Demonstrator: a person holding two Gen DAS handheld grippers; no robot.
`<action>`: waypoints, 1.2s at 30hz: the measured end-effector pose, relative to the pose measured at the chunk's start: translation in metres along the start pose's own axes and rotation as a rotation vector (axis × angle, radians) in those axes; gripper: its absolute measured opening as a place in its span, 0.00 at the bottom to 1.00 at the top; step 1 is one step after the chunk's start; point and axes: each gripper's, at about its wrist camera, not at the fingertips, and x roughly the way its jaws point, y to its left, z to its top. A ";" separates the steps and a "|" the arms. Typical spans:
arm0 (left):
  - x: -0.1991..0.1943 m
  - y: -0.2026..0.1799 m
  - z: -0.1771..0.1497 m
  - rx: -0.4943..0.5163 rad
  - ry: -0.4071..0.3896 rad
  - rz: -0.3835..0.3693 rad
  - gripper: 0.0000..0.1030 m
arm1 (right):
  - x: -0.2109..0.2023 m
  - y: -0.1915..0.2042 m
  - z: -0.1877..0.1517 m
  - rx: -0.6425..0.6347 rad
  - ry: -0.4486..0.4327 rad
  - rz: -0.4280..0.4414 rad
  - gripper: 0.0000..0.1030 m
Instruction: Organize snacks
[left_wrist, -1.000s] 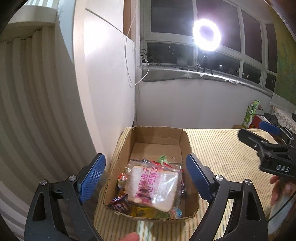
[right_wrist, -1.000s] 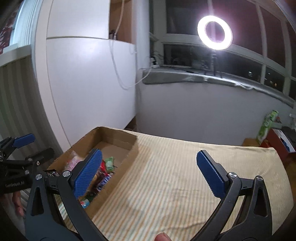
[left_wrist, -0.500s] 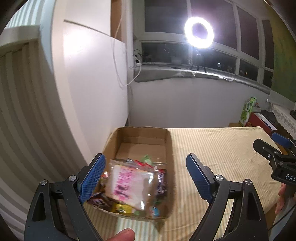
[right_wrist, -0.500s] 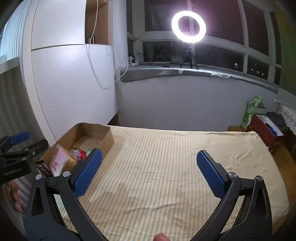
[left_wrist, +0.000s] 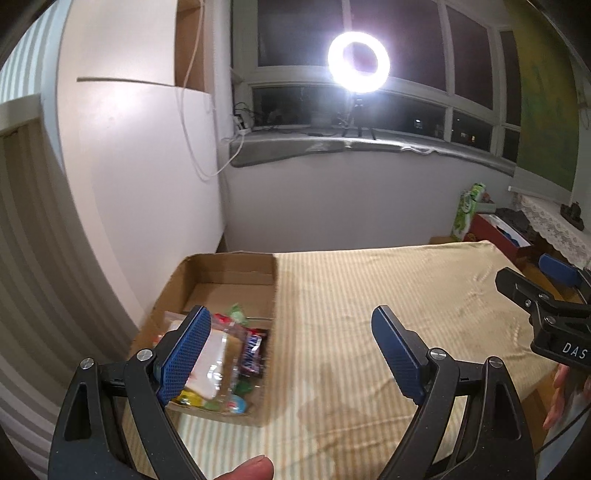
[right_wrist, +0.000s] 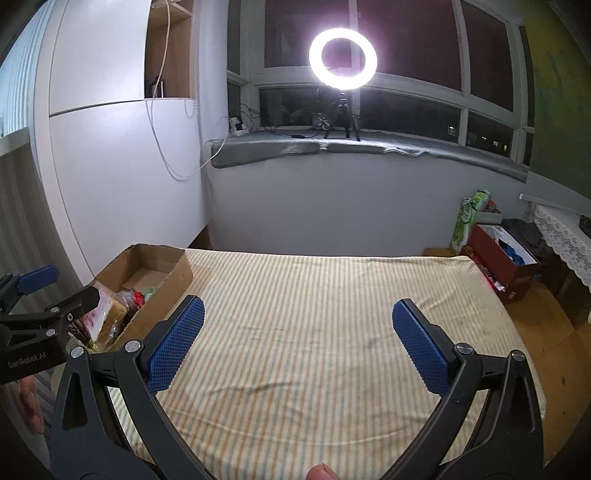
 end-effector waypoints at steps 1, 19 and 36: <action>-0.002 -0.003 0.000 0.002 -0.002 -0.005 0.86 | -0.002 -0.002 0.000 0.003 0.004 -0.003 1.00; -0.025 -0.018 -0.006 -0.007 -0.012 -0.021 0.86 | -0.021 0.002 -0.003 -0.023 0.026 -0.028 1.00; -0.028 -0.017 -0.005 -0.024 -0.025 -0.010 0.86 | -0.024 -0.001 -0.004 -0.017 0.025 -0.047 1.00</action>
